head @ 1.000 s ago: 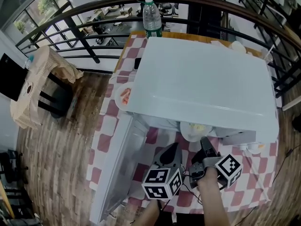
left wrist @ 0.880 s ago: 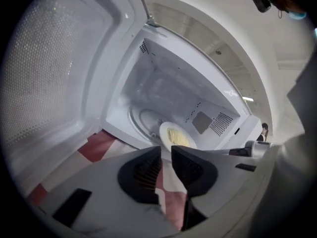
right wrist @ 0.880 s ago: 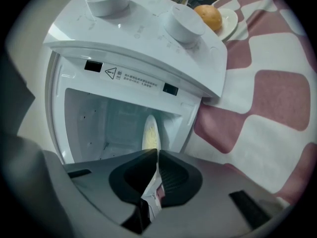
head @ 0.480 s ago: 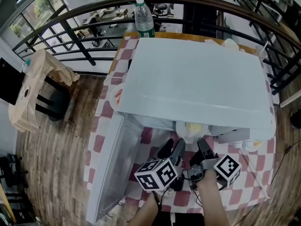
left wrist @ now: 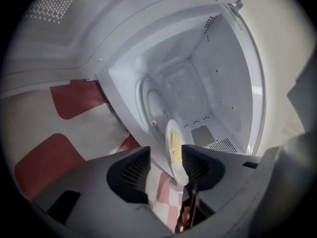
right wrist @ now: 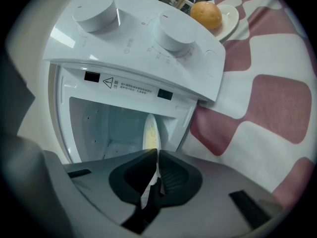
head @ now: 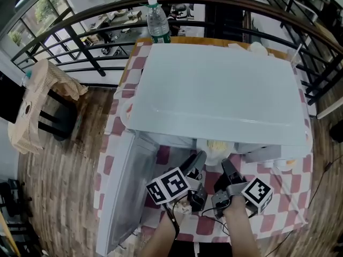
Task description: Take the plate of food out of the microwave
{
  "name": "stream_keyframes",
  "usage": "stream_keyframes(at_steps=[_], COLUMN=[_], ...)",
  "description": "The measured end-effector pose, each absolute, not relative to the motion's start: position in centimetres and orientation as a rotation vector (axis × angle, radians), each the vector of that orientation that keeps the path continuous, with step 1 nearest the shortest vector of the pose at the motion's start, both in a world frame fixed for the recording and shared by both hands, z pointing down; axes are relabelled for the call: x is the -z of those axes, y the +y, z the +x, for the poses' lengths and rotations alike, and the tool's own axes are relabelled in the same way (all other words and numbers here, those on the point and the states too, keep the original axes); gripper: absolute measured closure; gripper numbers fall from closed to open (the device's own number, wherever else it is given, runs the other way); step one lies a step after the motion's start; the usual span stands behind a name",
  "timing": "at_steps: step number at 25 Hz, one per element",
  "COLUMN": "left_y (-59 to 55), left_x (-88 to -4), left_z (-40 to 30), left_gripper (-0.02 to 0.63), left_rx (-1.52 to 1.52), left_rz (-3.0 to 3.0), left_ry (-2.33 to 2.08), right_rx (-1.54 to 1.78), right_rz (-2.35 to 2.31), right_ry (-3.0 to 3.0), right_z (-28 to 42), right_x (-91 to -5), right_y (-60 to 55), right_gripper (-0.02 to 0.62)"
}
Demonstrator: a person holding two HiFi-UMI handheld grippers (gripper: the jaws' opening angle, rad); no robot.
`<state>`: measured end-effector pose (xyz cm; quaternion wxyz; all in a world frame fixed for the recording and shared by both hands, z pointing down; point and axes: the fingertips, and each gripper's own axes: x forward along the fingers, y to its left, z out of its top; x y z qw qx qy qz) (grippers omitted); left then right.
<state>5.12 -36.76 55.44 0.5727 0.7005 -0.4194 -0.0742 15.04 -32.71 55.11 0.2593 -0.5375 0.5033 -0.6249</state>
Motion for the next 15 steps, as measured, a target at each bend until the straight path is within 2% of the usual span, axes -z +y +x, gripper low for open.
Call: stream_keyframes(at_steps=[4, 5, 10, 12, 14, 15], left_y=[-36.7, -36.7, -36.8, -36.8, -36.8, -36.7], left_x=[-55.7, -55.8, -56.6, -56.5, -56.2, -56.1], left_z=[6.1, 6.2, 6.3, 6.6, 7.0, 7.1], left_gripper=[0.384, 0.41, 0.41, 0.459, 0.543, 0.554], left_rx=[0.155, 0.151, 0.16, 0.175, 0.193, 0.192], left_rz=[1.656, 1.655, 1.614, 1.617, 1.628, 1.634], left_ry=[-0.96, -0.964, -0.971, -0.947, -0.926, -0.925], right_rx=[1.675, 1.675, 1.708, 1.721, 1.729, 1.728], right_rz=[-1.418, -1.417, -1.479, -1.49, -1.488, -1.481], right_ry=[1.378, 1.381, 1.397, 1.402, 1.401, 1.399], right_z=[14.8, 14.8, 15.3, 15.3, 15.1, 15.0], right_x=[-54.7, -54.7, -55.3, -55.6, -55.9, -56.0], right_y=[-33.1, -33.1, -32.4, -32.2, -32.0, -31.9], right_gripper=[0.58, 0.58, 0.579, 0.579, 0.578, 0.578])
